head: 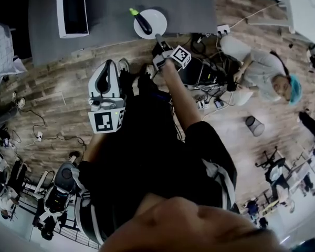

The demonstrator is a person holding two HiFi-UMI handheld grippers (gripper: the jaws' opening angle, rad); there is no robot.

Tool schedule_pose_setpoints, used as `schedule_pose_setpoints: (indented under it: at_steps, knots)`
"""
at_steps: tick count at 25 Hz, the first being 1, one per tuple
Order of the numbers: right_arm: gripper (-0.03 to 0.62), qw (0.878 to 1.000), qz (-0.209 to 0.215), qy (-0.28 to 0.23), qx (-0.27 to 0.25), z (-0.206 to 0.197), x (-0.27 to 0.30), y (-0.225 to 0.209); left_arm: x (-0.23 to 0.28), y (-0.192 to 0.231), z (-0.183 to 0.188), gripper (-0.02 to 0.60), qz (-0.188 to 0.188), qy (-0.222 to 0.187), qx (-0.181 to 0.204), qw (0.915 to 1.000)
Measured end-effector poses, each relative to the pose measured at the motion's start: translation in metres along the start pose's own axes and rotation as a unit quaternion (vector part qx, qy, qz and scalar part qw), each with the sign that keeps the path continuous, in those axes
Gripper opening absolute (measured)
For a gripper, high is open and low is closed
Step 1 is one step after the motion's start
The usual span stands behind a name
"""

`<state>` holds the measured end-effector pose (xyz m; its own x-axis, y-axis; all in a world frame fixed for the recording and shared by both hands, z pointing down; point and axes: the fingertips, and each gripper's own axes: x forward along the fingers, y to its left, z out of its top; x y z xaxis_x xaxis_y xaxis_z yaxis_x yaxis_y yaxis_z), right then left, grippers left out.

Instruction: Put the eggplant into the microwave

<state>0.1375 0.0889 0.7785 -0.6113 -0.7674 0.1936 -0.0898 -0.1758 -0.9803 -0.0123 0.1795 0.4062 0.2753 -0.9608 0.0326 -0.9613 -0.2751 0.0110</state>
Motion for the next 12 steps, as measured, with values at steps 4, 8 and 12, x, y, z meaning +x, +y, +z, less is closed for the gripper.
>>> schedule_pose_setpoints:
  at_steps: [4,8,12]
  knots:
    - [0.037,1.000,-0.002,0.011,0.001,-0.008,0.006,0.015,0.000,0.011,-0.001,0.034,0.008,0.000,0.000,1.0000]
    - [0.037,1.000,0.002,0.015,-0.003,-0.012,0.012,0.029,0.007,0.019,0.002,0.034,0.008,-0.010,-0.004,0.9999]
    - [0.037,1.000,0.008,0.016,0.001,-0.016,0.013,0.043,0.013,0.023,0.006,0.034,0.007,-0.017,-0.008,0.9998]
